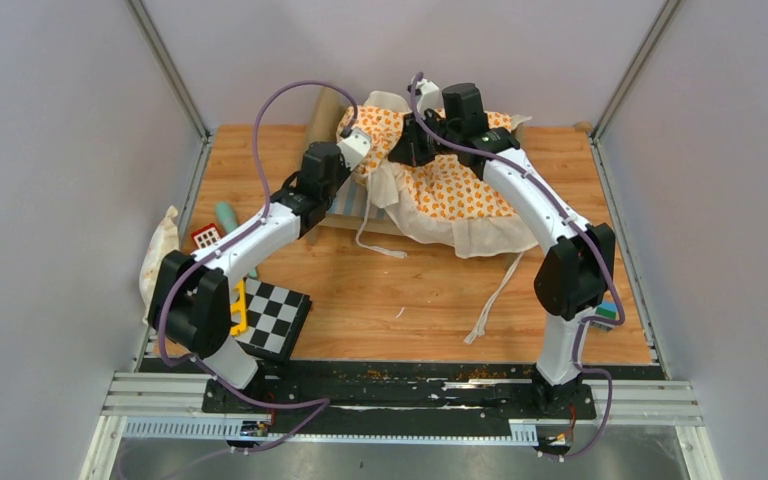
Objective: Set up the pet bed
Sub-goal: Cross the ropes on the bed frame.
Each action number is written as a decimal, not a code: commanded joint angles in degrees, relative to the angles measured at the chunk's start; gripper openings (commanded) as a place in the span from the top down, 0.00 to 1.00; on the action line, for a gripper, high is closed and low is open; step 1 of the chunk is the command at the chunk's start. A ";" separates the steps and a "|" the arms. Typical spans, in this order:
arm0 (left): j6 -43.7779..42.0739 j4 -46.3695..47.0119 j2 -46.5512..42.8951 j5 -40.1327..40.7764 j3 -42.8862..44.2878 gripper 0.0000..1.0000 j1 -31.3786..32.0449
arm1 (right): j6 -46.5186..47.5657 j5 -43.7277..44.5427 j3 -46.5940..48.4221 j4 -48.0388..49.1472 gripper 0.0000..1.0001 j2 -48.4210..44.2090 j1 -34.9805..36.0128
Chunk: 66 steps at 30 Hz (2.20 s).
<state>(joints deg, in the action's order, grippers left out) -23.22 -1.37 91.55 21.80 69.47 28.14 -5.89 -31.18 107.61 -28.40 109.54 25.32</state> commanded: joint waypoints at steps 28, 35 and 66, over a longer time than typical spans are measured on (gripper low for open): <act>24.91 -1.03 -38.64 -3.92 -18.58 0.02 0.07 | -8.62 24.23 9.27 3.52 1.00 4.01 9.42; 32.11 4.09 -46.84 2.90 -31.65 0.00 -0.09 | -18.83 30.41 7.69 8.48 1.00 2.82 9.59; 28.30 11.32 -33.43 -4.48 -20.06 0.00 -7.64 | -9.01 17.07 18.77 -2.75 0.80 17.98 12.41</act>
<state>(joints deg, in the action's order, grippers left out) 6.96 7.68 55.37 20.12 45.91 21.17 -21.96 -11.22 123.33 -30.20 129.08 36.40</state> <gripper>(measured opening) 0.999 0.132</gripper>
